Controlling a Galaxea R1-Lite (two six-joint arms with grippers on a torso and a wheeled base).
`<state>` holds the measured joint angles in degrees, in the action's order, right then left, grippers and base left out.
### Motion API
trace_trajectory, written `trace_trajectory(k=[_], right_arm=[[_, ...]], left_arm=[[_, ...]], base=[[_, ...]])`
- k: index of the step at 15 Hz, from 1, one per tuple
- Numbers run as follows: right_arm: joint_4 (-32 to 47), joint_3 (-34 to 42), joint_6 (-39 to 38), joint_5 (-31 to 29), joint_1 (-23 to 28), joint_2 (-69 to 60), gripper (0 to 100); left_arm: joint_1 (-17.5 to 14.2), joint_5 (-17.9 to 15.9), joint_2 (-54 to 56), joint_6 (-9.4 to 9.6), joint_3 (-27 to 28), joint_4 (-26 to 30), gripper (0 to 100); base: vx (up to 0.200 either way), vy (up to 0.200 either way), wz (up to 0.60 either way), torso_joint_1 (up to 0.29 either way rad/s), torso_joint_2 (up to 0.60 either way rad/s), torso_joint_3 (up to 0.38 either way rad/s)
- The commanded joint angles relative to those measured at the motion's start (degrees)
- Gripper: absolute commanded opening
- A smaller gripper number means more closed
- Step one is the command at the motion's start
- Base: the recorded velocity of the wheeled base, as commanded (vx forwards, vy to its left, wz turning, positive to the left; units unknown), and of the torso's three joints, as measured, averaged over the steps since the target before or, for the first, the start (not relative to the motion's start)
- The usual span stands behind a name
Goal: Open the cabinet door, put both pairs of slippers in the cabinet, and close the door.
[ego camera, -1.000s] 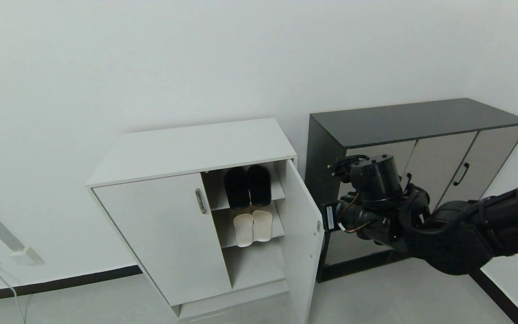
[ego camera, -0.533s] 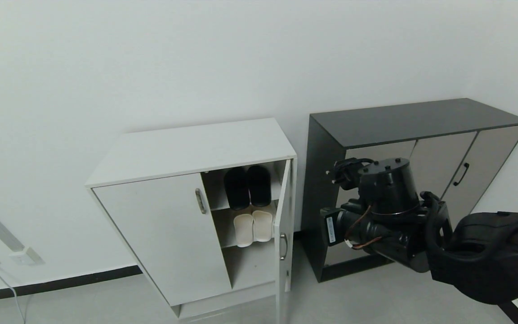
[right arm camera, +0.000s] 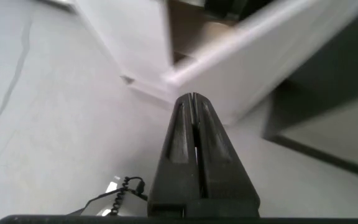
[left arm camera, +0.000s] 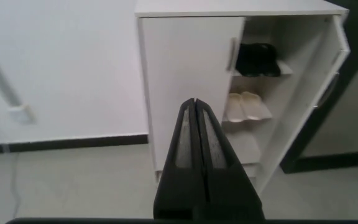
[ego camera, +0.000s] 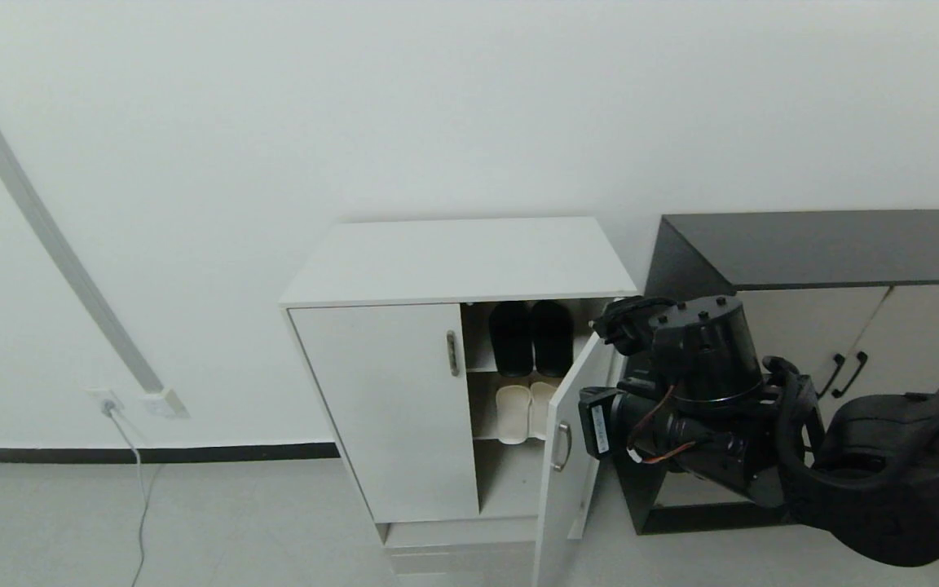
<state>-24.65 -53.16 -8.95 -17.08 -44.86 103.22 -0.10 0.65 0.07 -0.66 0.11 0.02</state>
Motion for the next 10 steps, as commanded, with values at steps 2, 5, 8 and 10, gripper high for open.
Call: trace_trajectory(k=[2, 5, 8, 10], right_arm=[[0.04, 1.13, 0.07, -0.06, 0.56, -0.21, 0], [-0.14, 4.12, 2.18, -0.59, 1.36, -1.18, 0], [-0.22, 6.93, 3.15, -0.50, 1.88, -1.53, 0], [-0.22, 8.08, 3.15, -0.41, 2.15, -1.62, 0]], left_arm=[[0.01, 0.06, -0.07, -0.04, -0.02, 0.06, 0], [0.01, 0.06, -0.07, -0.04, -0.02, 0.06, 0], [0.01, 0.06, -0.07, -0.04, -0.02, 0.06, 0], [0.01, 0.06, -0.07, -0.04, -0.02, 0.15, 0]], base=[[0.000, 0.000, 0.00, 0.000, 0.00, 0.000], [0.000, 0.000, 0.00, 0.000, 0.00, 0.000], [0.000, 0.000, 0.00, 0.000, 0.00, 0.000], [0.200, 0.000, 0.00, 0.002, 0.00, 0.000]])
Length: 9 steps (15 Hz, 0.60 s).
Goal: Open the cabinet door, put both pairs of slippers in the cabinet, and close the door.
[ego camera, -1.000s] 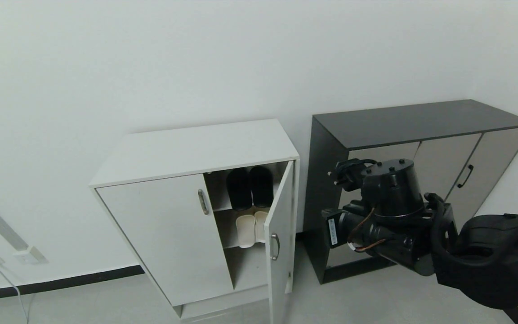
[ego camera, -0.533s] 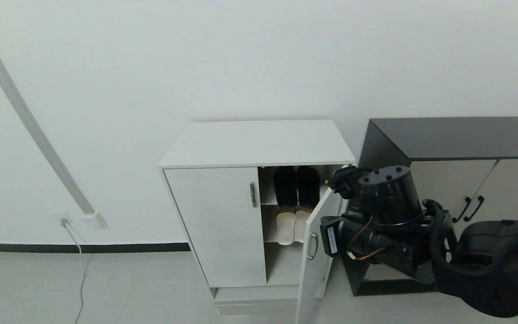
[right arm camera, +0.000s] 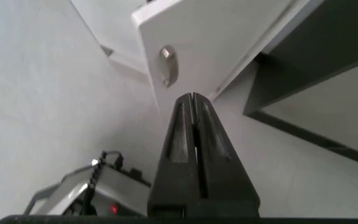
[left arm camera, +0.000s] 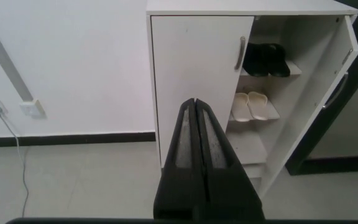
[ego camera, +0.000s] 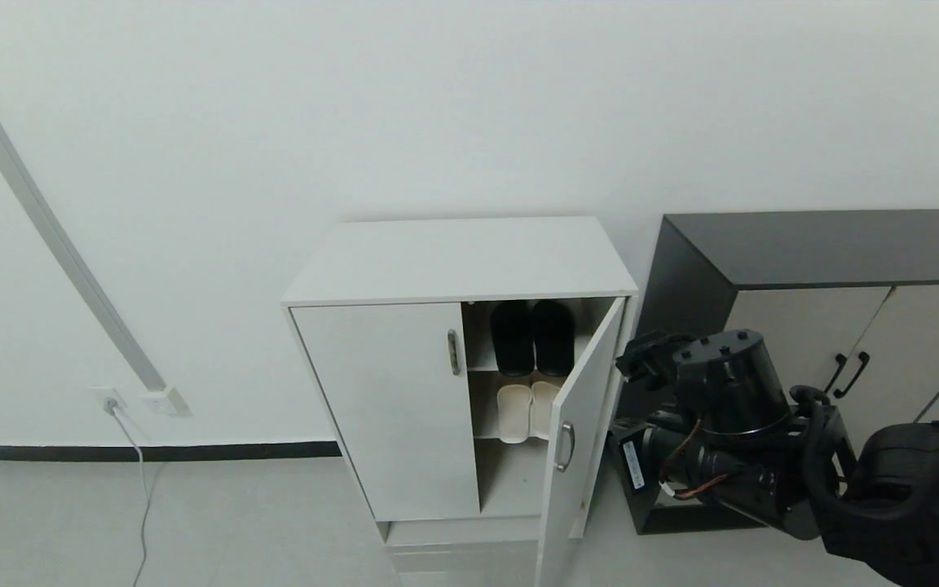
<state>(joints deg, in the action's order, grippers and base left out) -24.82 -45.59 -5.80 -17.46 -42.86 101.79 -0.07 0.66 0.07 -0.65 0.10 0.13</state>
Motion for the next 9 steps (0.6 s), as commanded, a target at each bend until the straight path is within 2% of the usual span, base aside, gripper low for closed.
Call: trace_trajectory(k=[1, 6, 9], right_arm=[[-0.05, 0.86, 0.00, 0.14, 0.24, -0.01, 0], [-1.28, 0.86, -0.09, 0.05, 0.24, 1.13, 0], [-3.13, 0.68, -0.09, 0.14, 0.24, 3.06, 0]], left_arm=[[-0.01, 0.04, -0.07, 0.03, -0.01, 0.04, 0], [-0.01, 0.04, -0.07, 0.03, -0.01, -0.05, 0], [-0.01, 0.04, -0.07, 0.03, -0.01, -0.05, 0]], base=[[0.200, 0.000, 0.00, -0.012, 0.00, -0.002], [0.200, 0.000, 0.00, 0.004, 0.00, 0.002], [0.000, 0.000, 0.00, 0.000, 0.00, 0.000]])
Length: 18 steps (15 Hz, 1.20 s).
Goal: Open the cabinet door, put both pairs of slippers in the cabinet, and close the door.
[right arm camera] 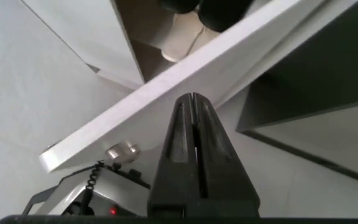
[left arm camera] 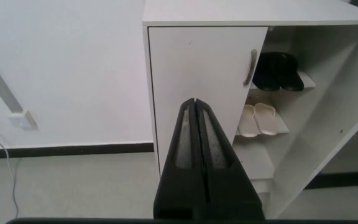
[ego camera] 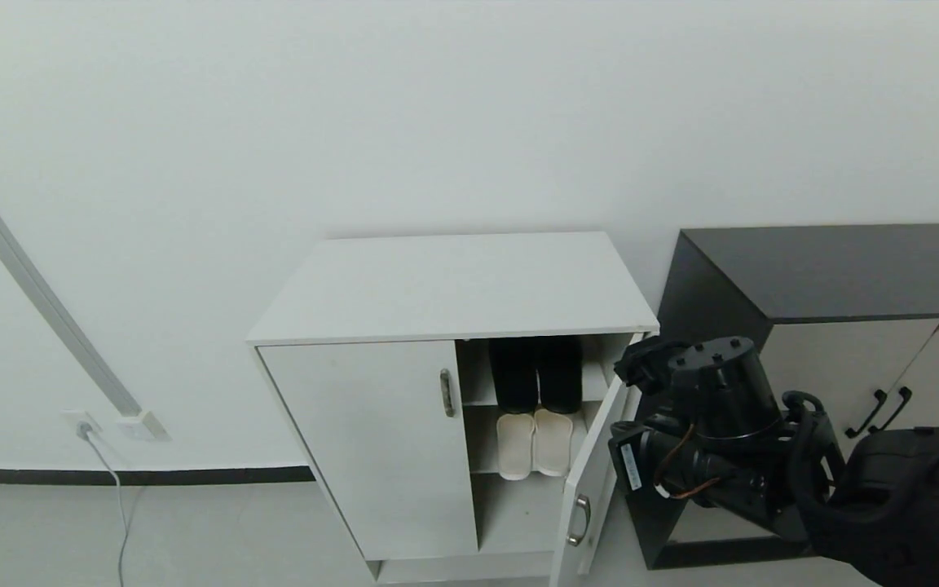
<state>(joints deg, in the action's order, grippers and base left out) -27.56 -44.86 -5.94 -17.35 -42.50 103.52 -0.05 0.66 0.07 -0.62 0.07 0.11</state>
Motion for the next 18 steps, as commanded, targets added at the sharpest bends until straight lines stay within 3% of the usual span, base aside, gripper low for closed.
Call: trace_trajectory(k=[1, 7, 18], right_arm=[[-0.56, -0.14, 0.05, 0.03, -0.04, 1.86, 0], [-6.71, -4.80, -0.22, 0.30, 1.72, 8.01, 0], [-9.00, -18.42, -0.48, 3.11, 5.85, 19.26, 0]], left_arm=[[-0.04, 0.04, -0.07, -0.08, 0.01, -0.02, 0], [-0.04, 0.04, -0.07, -0.08, 0.01, -0.02, 0], [-0.04, 0.04, -0.07, -0.17, 0.01, -0.02, 0]], base=[[0.000, 0.000, 0.00, 0.000, 0.00, 0.000], [0.000, 0.000, 0.00, 0.000, 0.00, 0.000], [0.000, 0.000, 0.00, 0.000, 0.00, 0.000]])
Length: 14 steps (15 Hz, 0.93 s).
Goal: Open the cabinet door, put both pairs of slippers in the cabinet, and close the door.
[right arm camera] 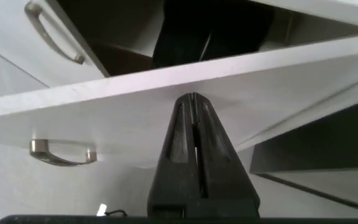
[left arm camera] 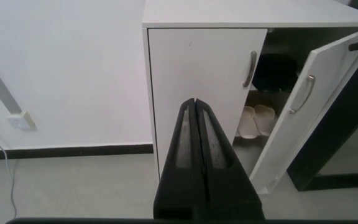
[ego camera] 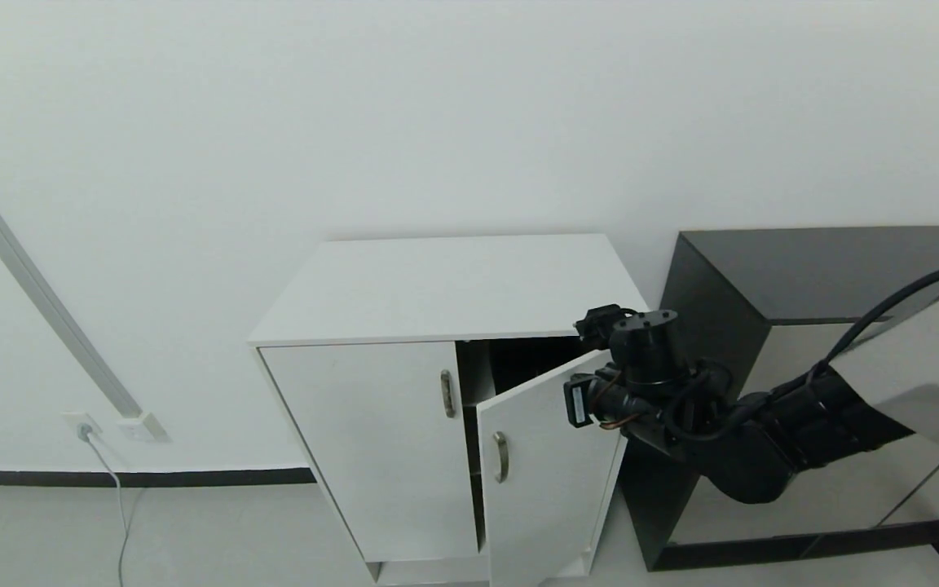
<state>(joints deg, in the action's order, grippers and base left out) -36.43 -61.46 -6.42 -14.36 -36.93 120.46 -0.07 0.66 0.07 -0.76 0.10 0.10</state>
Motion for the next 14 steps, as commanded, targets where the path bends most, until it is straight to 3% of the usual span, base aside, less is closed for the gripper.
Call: trace_trajectory(k=[1, 7, 14], right_arm=[[-0.14, -2.70, 0.01, 0.12, 0.45, 3.03, 0], [-0.14, -9.64, 0.10, 0.03, 1.51, 8.13, 0], [-0.05, -12.71, 0.27, 0.03, 2.65, 9.80, 0]], left_arm=[[-0.01, 0.04, -0.07, -0.04, -0.01, -0.01, 0], [-0.01, 0.04, -0.07, -0.04, -0.01, -0.01, 0], [-0.01, 0.04, -0.07, -0.04, -0.01, -0.01, 0]], base=[[0.000, 0.000, 0.00, 0.000, 0.00, 0.000], [0.000, 0.000, 0.00, 0.000, 0.00, 0.000], [0.000, 0.000, 0.00, 0.000, 0.00, 0.000]])
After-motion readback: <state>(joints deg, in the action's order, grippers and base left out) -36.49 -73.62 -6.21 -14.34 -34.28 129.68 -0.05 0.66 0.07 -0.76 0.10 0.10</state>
